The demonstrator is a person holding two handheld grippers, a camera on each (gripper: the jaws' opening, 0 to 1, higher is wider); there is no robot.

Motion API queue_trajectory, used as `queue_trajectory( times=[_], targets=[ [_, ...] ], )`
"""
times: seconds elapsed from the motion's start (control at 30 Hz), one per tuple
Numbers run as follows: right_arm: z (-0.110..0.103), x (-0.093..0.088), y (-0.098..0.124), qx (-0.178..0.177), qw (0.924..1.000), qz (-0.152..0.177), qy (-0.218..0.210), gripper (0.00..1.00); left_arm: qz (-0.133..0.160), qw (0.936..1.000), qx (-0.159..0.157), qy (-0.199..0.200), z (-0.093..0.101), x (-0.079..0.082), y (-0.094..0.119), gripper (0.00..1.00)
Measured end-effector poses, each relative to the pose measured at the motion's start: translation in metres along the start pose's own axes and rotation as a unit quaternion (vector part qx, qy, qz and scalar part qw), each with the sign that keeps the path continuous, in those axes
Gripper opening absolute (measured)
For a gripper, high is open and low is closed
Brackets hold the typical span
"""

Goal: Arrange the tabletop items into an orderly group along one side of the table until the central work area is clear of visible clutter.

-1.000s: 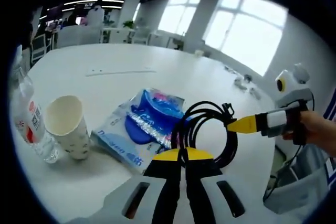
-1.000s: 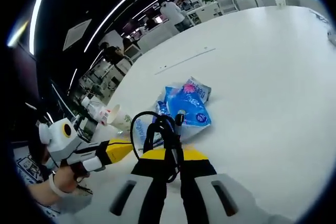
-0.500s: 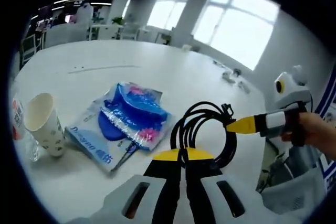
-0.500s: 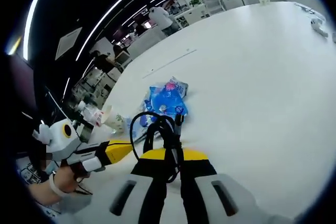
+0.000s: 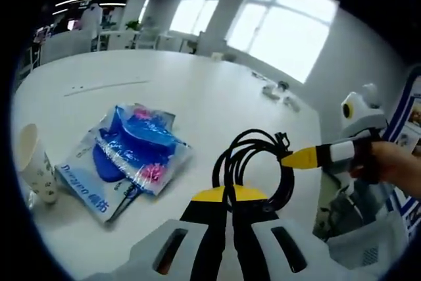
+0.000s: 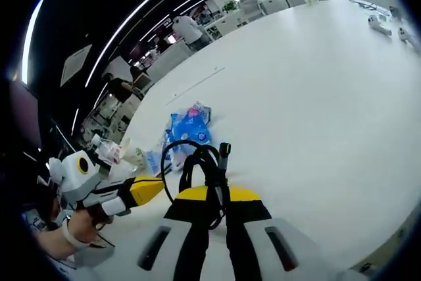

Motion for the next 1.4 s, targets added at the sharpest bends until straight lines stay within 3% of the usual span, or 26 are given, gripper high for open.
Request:
queue_trajectory(
  times=[0.63, 1.4],
  targets=[
    [0.025, 0.007, 0.008, -0.022, 0.9997, -0.007, -0.01, 0.04, -0.015, 0.9994, -0.028, -0.016, 0.013, 0.005, -0.032, 0.0],
    [0.045, 0.002, -0.001, -0.039, 0.9987, -0.032, -0.006, 0.04, -0.041, 0.9984, -0.035, -0.013, 0.013, -0.004, -0.045, 0.0]
  ],
)
Point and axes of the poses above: the point that each gripper's makers call its tool centre point, and the gripper's own axes: y roughly backward along the fingers, z roughly to its right, x roughly out of its top, the point moved 10 cm from there along y, roughly backward along the fingers, and after that the axes turned 3 degrees about y, right-handed, at the moved point
